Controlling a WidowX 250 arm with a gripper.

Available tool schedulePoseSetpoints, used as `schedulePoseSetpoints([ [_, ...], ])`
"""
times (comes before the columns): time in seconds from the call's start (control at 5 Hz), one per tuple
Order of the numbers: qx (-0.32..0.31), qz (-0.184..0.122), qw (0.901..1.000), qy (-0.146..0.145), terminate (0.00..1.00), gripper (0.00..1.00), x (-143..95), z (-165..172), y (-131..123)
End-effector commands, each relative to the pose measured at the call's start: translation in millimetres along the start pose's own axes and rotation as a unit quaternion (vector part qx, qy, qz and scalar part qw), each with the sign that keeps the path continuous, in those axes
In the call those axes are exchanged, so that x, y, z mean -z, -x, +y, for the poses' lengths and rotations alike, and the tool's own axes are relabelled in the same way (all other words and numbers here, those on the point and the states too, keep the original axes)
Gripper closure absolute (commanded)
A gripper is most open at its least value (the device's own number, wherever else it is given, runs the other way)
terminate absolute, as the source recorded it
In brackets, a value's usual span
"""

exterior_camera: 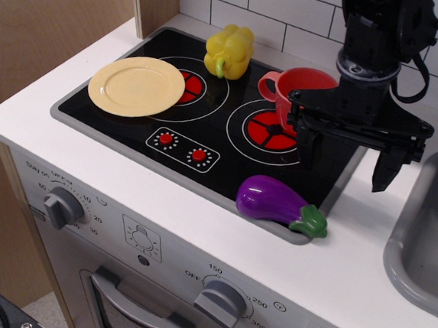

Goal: Put cup on plate

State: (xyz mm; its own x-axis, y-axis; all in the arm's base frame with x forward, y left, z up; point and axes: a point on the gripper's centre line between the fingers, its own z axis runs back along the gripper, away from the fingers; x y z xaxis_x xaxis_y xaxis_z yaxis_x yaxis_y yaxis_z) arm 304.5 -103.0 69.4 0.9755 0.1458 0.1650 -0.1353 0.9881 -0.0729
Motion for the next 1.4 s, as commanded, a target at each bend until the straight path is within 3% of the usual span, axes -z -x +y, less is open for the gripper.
schedulePoseSetpoints([
  [0.0, 0.000, 0.000, 1.0000, 0.000, 0.00, 0.00, 0, 0, 0],
  [0.2, -0.065, 0.026, 0.9975, -0.009, 0.00, 0.00, -18, 15, -9],
  [0.6, -0.191, -0.002, 0.9815, -0.015, 0.00, 0.00, -42, 50, -21],
  [0.8, -0.210, 0.001, 0.9775, -0.019, 0.00, 0.00, -43, 68, -21],
  [1.2, -0.326, -0.034, 0.9446, -0.018, 0.00, 0.00, -35, 88, -35],
])
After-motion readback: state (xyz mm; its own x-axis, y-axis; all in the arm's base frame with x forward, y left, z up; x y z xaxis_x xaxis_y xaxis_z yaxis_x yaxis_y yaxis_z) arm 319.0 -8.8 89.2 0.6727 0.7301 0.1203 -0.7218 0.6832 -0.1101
